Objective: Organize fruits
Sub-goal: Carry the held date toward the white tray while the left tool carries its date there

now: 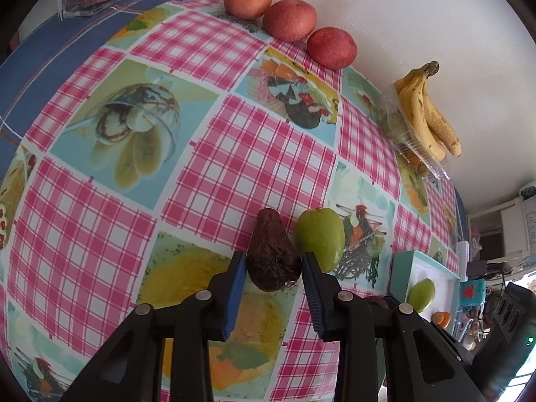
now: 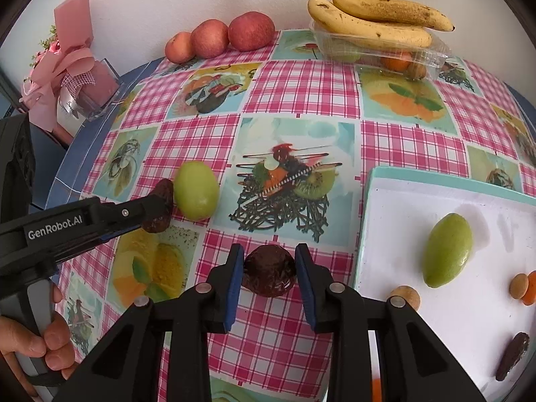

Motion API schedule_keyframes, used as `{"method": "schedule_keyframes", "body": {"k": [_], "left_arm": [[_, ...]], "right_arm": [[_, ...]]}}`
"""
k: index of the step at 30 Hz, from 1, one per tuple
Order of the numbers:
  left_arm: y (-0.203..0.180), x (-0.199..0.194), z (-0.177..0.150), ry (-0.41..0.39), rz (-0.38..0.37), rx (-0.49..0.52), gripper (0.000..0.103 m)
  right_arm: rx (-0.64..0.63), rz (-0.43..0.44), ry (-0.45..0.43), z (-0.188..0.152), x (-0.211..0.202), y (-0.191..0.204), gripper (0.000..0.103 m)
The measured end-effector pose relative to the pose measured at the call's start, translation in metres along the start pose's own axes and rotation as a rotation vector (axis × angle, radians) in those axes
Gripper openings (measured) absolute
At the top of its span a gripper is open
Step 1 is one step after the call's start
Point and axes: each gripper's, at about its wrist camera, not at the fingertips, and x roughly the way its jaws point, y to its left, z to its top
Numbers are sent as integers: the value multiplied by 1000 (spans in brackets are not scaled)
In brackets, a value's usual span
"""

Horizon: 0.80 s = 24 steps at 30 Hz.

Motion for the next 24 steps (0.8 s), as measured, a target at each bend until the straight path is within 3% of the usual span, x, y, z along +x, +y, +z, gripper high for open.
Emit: {"method": "schedule_keyframes", "body": {"k": [13, 24], "left_arm": [[-12, -49, 9, -134, -43, 9, 36], [-55, -63, 2, -161, -66, 119, 36]], "right_arm": [[38, 10, -131, 11, -48, -12, 33], [228, -98, -218, 3, -89, -88, 33]]}}
